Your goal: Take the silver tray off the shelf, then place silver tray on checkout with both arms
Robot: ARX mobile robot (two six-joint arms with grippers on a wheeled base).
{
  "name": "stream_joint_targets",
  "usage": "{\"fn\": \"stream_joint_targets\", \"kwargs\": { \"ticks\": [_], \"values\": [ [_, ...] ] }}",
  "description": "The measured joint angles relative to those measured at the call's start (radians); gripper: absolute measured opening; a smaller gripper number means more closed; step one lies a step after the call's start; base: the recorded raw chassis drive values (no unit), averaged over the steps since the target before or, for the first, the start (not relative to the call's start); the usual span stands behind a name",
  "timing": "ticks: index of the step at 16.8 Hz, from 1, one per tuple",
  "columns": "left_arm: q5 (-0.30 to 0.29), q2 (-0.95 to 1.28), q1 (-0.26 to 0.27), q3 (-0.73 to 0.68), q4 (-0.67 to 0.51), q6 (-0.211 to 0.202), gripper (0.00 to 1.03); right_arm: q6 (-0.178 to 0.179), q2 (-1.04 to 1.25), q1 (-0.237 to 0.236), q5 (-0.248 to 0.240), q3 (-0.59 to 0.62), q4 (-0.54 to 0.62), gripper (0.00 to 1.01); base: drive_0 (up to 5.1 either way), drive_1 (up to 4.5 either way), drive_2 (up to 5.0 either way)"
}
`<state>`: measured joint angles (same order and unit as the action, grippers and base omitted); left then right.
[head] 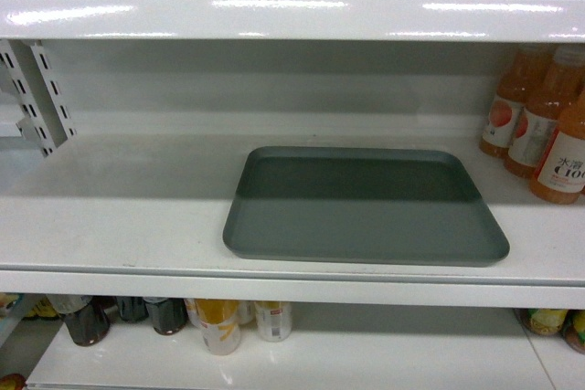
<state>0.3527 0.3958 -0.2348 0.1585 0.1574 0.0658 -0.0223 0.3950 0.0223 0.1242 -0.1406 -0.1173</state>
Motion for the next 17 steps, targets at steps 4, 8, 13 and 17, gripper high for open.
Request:
{"fn": "stream_joint_targets", "kwargs": {
  "ticks": [4, 8, 13, 17],
  "values": [
    [-0.119, 0.483, 0.004, 0.073, -0.246, 0.095, 0.98, -0.005, 0.418, 0.002, 0.048, -0.065, 0.241, 0.98, 0.0, 0.0, 0.0],
    [-0.194, 1.102, -0.037, 0.33, -0.5, 0.119, 0.98, 0.005, 1.009, -0.049, 0.041, -0.258, 0.525, 0.98, 0.0, 0.0, 0.0],
    [-0.214, 1.511, -0.05, 0.669, -0.481, 0.121, 0.98, 0.055, 1.445, -0.062, -0.005, -0.574, 0.544, 0.98, 0.0, 0.0, 0.0],
    [-0.219, 1.667, -0.052, 0.892, -0.412, 0.126, 0.98, 0.085, 1.616, -0.062, -0.043, -0.776, 0.507, 0.98, 0.0, 0.0, 0.0]
  ]
}}
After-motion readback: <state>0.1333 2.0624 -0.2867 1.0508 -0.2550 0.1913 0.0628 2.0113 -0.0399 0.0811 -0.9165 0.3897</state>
